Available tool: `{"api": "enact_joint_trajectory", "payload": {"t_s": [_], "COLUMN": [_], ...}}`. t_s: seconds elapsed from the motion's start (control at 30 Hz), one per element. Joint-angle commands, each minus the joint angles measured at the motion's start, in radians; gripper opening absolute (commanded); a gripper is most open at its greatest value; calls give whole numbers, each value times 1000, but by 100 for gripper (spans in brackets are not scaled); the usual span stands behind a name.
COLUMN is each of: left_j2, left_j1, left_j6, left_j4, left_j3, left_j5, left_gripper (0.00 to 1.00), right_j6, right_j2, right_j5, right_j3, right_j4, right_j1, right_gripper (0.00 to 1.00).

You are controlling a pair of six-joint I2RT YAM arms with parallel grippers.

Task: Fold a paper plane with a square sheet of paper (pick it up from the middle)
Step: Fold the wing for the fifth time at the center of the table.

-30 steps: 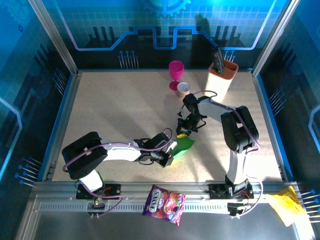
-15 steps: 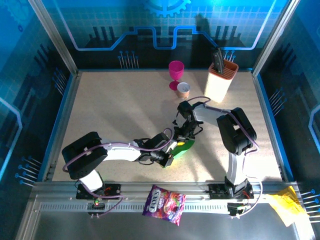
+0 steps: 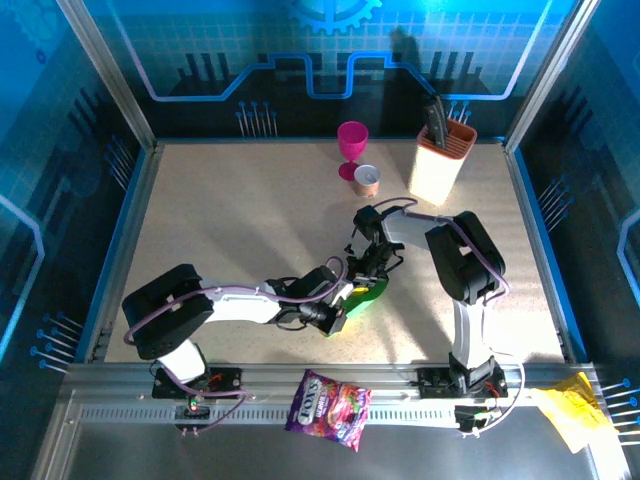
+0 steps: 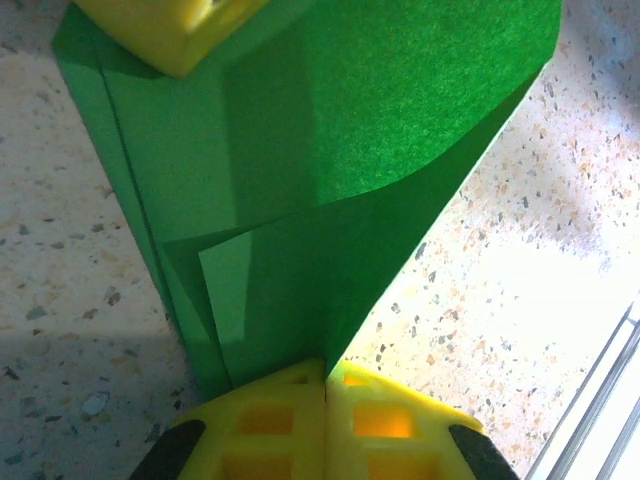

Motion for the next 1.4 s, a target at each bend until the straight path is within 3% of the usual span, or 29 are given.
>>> {"api": "enact_joint_trajectory", "payload": {"t_s": [0.0, 0.67, 1.37], "left_j2": [-36, -45, -29], "left_j1": [10, 28, 53], "left_j6": [-28, -94, -80], "left_j4": [27, 87, 59], "left_j3": [-23, -99, -82], "left_j5": [1, -10, -21], "left_gripper": [0, 0, 0], "right_j6": [-16, -13, -13], "right_j2": [66, 85, 102], "right_j5": [60, 78, 76], "right_j3": [-45, -73, -84], "right_j4": [9, 19, 29], "right_j1": [9, 9, 12], "right_gripper": [0, 0, 0]}}
